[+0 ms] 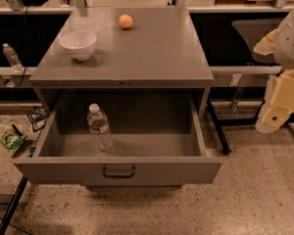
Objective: Pick water bottle from top drawer and place on counter
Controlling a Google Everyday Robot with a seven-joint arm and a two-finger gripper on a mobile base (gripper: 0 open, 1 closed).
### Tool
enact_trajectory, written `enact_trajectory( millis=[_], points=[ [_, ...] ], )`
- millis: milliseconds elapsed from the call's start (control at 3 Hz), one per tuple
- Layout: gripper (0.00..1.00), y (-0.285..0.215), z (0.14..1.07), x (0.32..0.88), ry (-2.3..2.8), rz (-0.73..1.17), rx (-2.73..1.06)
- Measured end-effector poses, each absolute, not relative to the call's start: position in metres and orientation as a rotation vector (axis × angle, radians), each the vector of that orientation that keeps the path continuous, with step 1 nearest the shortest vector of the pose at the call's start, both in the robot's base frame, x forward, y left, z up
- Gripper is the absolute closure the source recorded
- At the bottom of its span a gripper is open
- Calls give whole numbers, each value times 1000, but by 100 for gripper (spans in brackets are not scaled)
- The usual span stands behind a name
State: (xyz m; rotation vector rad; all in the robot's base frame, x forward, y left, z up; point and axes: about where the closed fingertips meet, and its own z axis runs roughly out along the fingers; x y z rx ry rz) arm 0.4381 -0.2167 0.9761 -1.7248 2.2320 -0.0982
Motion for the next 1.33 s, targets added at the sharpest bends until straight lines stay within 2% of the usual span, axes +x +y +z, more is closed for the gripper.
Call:
enact_trajectory(
  millis=[333, 667, 1000, 1333],
  points=[
    [0, -217, 976, 438, 2232, -98, -1725],
    [0, -199, 965, 451, 2177, 5, -1700],
    [0, -156, 927, 485, 2061, 261, -1622],
    [0, -111, 896, 512, 1900, 439, -1569]
  ],
)
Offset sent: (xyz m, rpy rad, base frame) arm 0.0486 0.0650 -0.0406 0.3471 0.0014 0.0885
